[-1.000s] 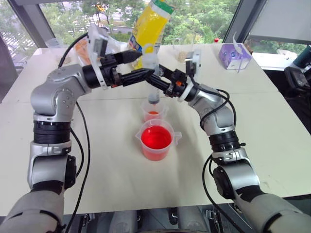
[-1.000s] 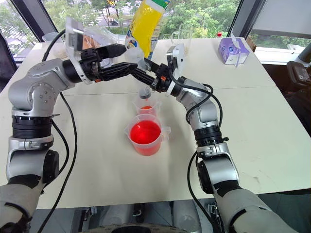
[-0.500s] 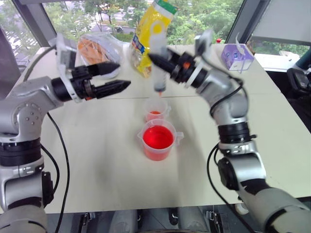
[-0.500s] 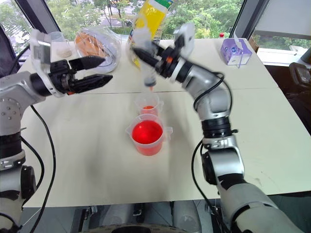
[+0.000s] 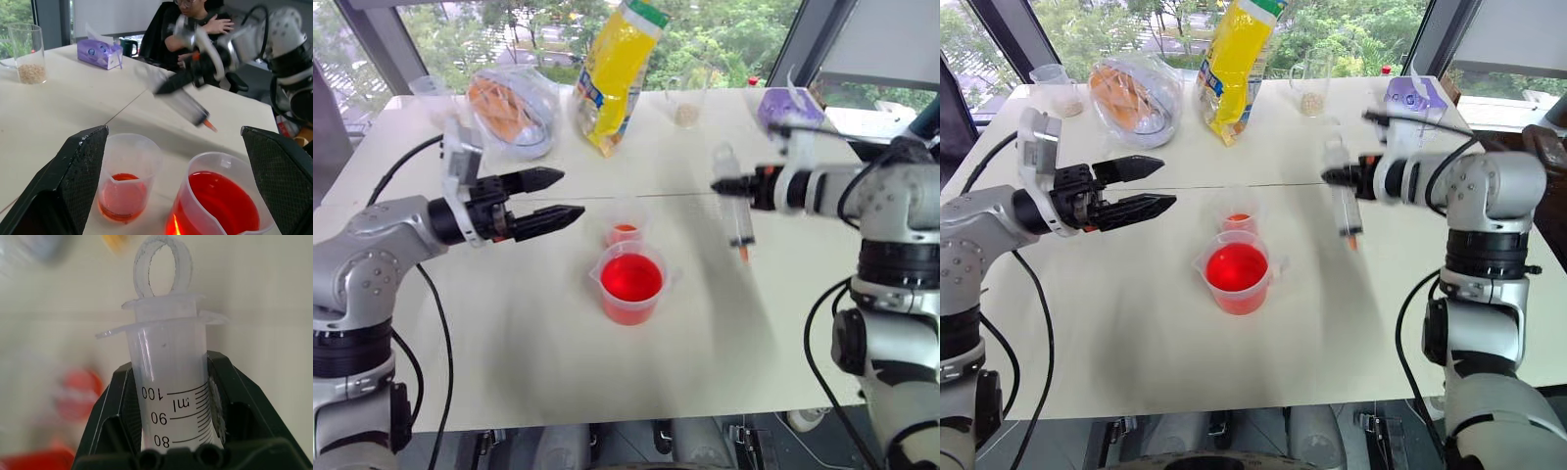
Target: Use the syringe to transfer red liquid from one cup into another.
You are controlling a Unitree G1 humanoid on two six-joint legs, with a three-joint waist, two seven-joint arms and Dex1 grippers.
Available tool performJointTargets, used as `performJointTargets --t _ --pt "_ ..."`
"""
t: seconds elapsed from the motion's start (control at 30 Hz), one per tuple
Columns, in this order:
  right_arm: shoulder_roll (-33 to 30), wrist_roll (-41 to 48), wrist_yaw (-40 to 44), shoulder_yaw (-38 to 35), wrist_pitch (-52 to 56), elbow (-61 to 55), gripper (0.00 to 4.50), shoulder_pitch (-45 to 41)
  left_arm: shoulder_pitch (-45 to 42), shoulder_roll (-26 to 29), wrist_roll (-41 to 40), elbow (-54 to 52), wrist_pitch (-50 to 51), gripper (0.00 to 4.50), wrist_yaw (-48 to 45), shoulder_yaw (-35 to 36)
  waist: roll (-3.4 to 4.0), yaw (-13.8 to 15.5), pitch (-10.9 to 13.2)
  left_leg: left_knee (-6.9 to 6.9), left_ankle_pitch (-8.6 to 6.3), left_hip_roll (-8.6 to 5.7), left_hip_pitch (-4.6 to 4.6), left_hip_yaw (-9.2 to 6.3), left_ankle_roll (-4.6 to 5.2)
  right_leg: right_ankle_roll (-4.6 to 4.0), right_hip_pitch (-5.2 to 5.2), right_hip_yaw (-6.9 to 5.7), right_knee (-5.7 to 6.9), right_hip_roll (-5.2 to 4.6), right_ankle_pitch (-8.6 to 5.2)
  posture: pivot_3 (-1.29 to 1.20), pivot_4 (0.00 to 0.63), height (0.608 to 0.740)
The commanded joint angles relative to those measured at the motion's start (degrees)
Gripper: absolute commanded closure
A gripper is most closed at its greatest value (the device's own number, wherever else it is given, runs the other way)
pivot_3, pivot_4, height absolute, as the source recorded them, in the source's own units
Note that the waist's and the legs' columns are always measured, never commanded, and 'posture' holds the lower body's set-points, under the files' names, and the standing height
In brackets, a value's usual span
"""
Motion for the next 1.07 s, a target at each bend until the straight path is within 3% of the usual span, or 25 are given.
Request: performJointTargets --t 0.03,0.3,0.47,0.5,0.73,1.07 --pt "-1.2 -2.1 -1.6 1.4 3.4 -1.7 3.07 2.4 0.3 0.6 -1.9 -3.0 0.2 0.05 0.9 1.1 0.00 0.0 0.0 0.00 0.00 0.01 0.00 0.00 0.00 0.00 0.00 0.01 0.00 0.02 0.00 0.00 0.150 0.740" --pt "0.9 -5.2 -3.1 2.2 3.7 -0.6 3.07 6.1 1.4 0.5 -3.2 -4.6 0.7 0.05 2.4 0.9 -0.01 0.0 0.0 0.01 0.00 0.02 0.01 -0.03 0.00 0.01 0.00 0.01 -0.02 0.10 0.00 0.00 0.150 0.740" --pt "1.1 -6.2 -2.6 1.6 2.0 -0.4 0.70 6.2 3.4 1.4 -4.7 -6.4 1.6 0.00 2.5 1.2 -0.04 0.0 0.0 0.01 0.00 0.03 0.02 -0.03 0.00 0.01 0.03 0.01 -0.03 0.11 -0.01 0.00 0.150 0.740" --pt "0.7 -6.1 -2.4 1.5 1.8 -0.9 0.05 6.2 3.9 1.7 -5.0 -6.7 1.8 0.00 2.4 1.4 -0.04 0.0 0.0 0.03 0.00 0.03 0.02 -0.04 0.00 0.01 0.04 0.01 -0.04 0.11 -0.01 0.00 0.150 0.740" --pt "-9.2 -4.8 6.8 6.9 -6.1 -10.6 0.05 6.9 8.7 6.5 -6.3 -8.1 2.1 0.00 0.0 3.2 0.00 0.1 0.0 0.04 -0.01 0.02 -0.03 -0.05 0.01 0.01 0.00 0.02 -0.07 0.11 -0.02 0.00 0.150 0.740" --pt "-22.3 9.1 28.0 1.0 -12.6 -30.8 0.05 10.7 13.2 10.0 -9.1 -10.2 2.7 0.00 -0.3 6.0 -0.01 0.1 0.0 -0.02 -0.03 0.12 -0.02 -0.09 0.02 0.01 -0.03 0.01 -0.10 0.18 -0.04 0.00 0.150 0.740"
